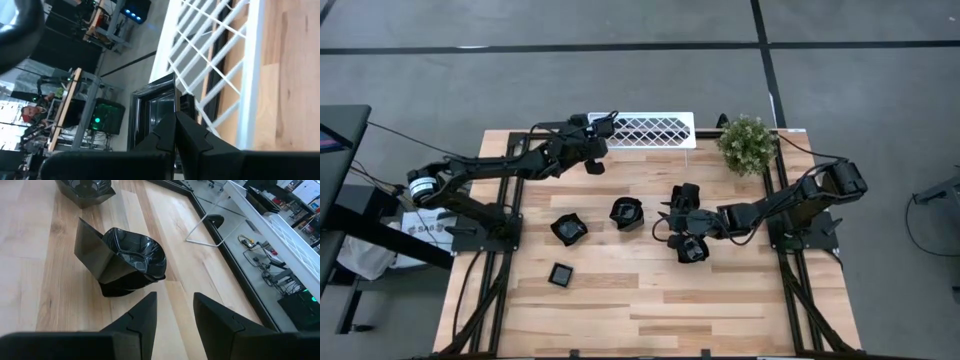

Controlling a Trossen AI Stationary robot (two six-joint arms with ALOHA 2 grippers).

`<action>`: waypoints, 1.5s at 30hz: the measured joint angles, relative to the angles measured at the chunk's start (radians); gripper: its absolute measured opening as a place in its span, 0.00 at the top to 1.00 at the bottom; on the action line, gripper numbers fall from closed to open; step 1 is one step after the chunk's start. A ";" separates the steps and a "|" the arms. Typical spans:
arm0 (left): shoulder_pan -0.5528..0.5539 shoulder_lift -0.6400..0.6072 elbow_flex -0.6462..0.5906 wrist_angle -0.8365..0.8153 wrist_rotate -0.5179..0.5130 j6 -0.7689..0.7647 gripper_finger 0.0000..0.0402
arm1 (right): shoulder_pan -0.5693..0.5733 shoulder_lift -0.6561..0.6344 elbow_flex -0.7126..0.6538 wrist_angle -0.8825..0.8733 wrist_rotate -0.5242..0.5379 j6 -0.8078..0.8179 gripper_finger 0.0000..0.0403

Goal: Pick & Place Mini shaped plates
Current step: Stack the right black square plate on top of the black square plate on the shelf

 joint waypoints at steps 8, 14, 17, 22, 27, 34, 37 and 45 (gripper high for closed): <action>-0.006 0.000 0.000 -0.023 -0.028 -0.026 0.98 | 0.000 0.000 0.000 0.000 -0.001 0.003 0.70; -0.005 0.000 0.000 -0.023 -0.029 -0.032 0.96 | 0.000 0.000 0.000 0.000 -0.001 0.003 0.70; -0.005 0.000 0.000 -0.023 -0.029 -0.035 0.96 | 0.000 0.000 0.000 0.000 -0.001 0.003 0.69; -0.005 0.000 0.000 -0.023 -0.029 -0.036 0.96 | 0.000 0.000 0.000 0.000 -0.002 0.003 0.70; -0.005 0.000 0.000 -0.023 -0.029 -0.036 0.94 | 0.000 0.000 0.000 0.000 -0.002 0.006 0.70; -0.002 0.001 0.000 -0.023 -0.029 -0.036 0.84 | 0.000 0.000 0.000 0.000 -0.002 0.006 0.70; -0.001 0.001 0.000 -0.023 -0.029 -0.047 0.79 | 0.000 0.000 0.000 0.000 -0.002 0.006 0.69; -0.002 0.001 0.000 -0.019 -0.082 -0.054 0.73 | 0.000 0.000 0.000 0.000 -0.002 0.006 0.69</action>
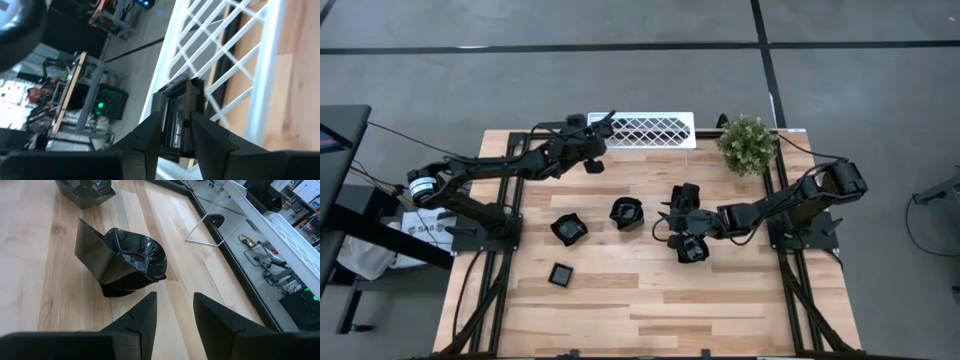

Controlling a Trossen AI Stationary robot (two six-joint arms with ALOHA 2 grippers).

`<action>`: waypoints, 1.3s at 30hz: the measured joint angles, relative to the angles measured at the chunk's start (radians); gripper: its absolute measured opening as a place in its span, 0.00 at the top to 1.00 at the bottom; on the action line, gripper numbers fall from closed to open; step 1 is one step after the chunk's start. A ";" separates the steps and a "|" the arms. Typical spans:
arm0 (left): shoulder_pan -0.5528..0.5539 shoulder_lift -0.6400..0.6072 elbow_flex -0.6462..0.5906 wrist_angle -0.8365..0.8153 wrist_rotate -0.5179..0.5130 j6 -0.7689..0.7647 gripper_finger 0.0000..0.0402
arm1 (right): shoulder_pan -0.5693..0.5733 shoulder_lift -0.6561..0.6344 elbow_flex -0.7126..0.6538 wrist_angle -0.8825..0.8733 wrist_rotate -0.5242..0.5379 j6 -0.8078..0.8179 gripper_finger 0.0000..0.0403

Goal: Pick & Place Mini shaped plates
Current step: Stack the right black square plate on top of the black square plate on the shelf, then stack the black square plate on top of the black square plate on the shelf

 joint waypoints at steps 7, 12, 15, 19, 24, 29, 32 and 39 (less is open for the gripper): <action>0.003 0.000 0.000 0.007 -0.044 0.000 0.73 | 0.000 0.000 0.000 0.000 0.000 0.001 0.69; -0.006 0.000 0.000 0.009 0.002 -0.020 0.73 | 0.000 0.000 0.000 0.000 0.000 0.005 0.69; -0.013 0.000 0.000 0.017 0.062 -0.049 0.73 | 0.000 0.000 0.000 0.000 0.000 0.005 0.69; -0.021 0.000 0.000 0.024 0.084 -0.057 0.73 | 0.000 0.000 0.000 -0.001 0.000 0.007 0.69; -0.068 -0.023 0.000 0.022 0.011 -0.120 0.73 | 0.000 0.000 0.000 -0.016 0.000 0.008 0.70; -0.198 -0.168 0.001 -0.137 -0.051 -0.312 0.73 | 0.011 0.000 0.000 -0.011 0.002 0.007 0.69; -0.319 -0.275 0.001 -0.336 -0.020 -0.414 0.73 | 0.025 0.000 0.001 -0.001 0.002 0.005 0.69; -0.715 -0.397 -0.066 -0.673 0.140 -0.629 0.73 | 0.040 0.000 0.001 0.000 0.001 -0.011 0.69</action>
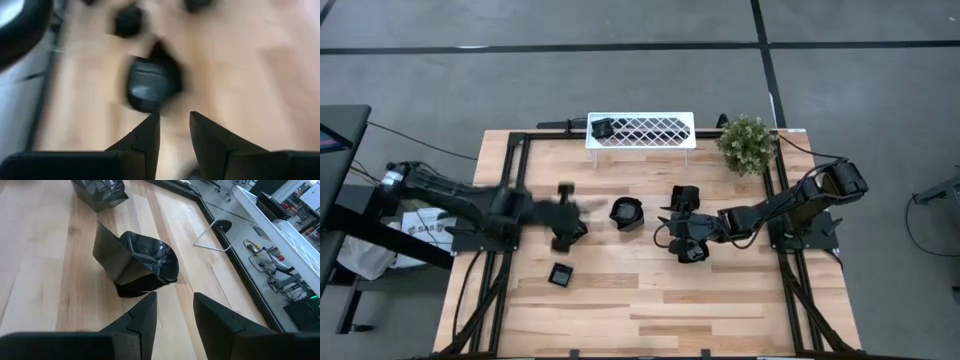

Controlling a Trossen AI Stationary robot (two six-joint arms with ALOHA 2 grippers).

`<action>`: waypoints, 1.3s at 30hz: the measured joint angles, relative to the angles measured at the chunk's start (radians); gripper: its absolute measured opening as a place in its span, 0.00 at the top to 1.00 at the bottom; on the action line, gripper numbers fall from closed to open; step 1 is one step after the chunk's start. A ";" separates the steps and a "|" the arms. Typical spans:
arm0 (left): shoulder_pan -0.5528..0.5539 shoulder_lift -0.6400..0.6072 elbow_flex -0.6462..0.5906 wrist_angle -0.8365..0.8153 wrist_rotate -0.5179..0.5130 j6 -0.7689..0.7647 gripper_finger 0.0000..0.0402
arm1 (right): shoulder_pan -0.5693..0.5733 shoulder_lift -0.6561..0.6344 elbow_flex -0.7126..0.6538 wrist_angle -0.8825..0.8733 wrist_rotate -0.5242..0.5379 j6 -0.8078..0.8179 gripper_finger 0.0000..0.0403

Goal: Pick & Place Mini shaped plates
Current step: Stack the black square plate on top of the black square plate on the shelf

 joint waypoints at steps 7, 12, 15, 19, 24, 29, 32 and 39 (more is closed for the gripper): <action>-0.351 0.083 -0.105 -0.015 -0.060 -0.379 0.73 | 0.000 0.000 0.000 -0.006 -0.002 0.000 0.69; -0.489 0.237 -0.095 -0.012 -0.048 -0.636 0.73 | 0.000 0.000 0.000 -0.005 -0.001 0.005 0.69; -0.533 0.341 -0.055 -0.012 0.012 -0.713 0.73 | 0.000 0.000 0.000 -0.005 -0.002 0.005 0.69; -0.543 0.439 0.016 -0.040 0.102 -0.749 0.73 | 0.000 0.000 0.000 -0.002 -0.002 0.007 0.69; -0.542 0.466 0.080 -0.130 0.128 -0.767 0.73 | -0.002 0.000 0.000 0.006 -0.002 0.003 0.69; -0.542 0.468 0.083 -0.208 0.180 -0.818 0.73 | -0.002 0.000 0.000 0.009 -0.002 0.000 0.69; -0.542 0.471 0.083 -0.214 0.198 -0.820 0.73 | -0.002 0.000 0.000 0.009 -0.002 0.000 0.69; -0.542 0.471 0.083 -0.218 0.202 -0.819 0.73 | -0.002 0.000 0.000 0.002 -0.002 0.000 0.69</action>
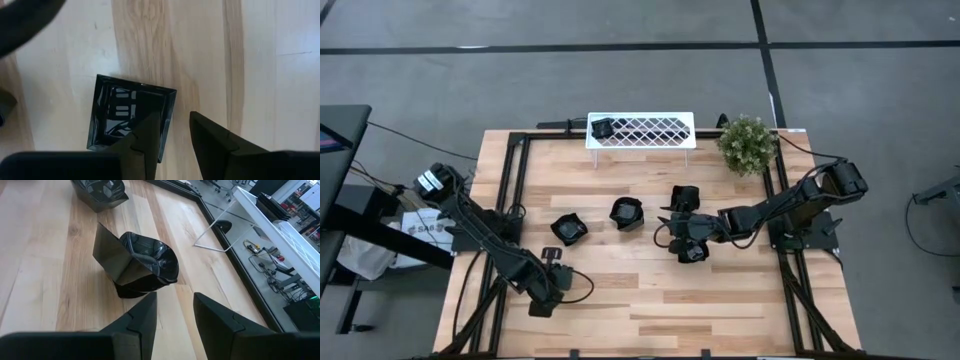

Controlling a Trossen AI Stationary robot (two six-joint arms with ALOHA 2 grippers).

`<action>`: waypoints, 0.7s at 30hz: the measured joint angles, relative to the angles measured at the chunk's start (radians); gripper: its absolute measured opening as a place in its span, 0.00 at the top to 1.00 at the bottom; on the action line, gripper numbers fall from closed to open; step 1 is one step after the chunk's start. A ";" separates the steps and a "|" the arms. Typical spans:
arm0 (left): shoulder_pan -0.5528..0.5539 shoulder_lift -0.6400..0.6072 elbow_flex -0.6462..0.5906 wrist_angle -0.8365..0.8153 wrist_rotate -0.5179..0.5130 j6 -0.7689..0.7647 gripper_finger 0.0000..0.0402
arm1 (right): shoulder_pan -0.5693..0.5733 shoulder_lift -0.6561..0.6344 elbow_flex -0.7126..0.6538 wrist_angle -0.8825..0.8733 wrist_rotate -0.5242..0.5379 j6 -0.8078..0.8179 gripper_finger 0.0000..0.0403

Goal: Pick & Place Mini shaped plates
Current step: Stack the black square plate on top of the black square plate on the shelf

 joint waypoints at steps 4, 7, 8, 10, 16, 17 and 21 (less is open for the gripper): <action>0.000 0.011 -0.001 -0.001 -0.001 0.000 0.73 | 0.001 0.000 0.000 -0.006 0.000 0.004 0.69; 0.000 0.031 -0.001 0.000 0.001 0.000 0.73 | 0.001 0.000 0.000 -0.014 0.000 0.008 0.69; 0.000 0.038 -0.001 0.002 0.004 0.000 0.73 | 0.001 0.000 0.000 -0.015 0.000 0.008 0.69; 0.000 0.050 -0.001 0.003 0.008 0.000 0.73 | 0.001 0.000 0.000 -0.015 0.000 0.016 0.69; 0.000 0.058 -0.001 0.005 0.011 0.000 0.73 | 0.001 0.000 0.000 -0.015 0.000 0.024 0.69; 0.000 0.058 -0.001 0.005 0.012 0.000 0.73 | 0.001 0.000 0.000 -0.015 0.000 0.024 0.69; 0.000 0.058 -0.001 0.006 0.012 0.000 0.73 | 0.001 0.000 0.000 -0.015 0.000 0.026 0.69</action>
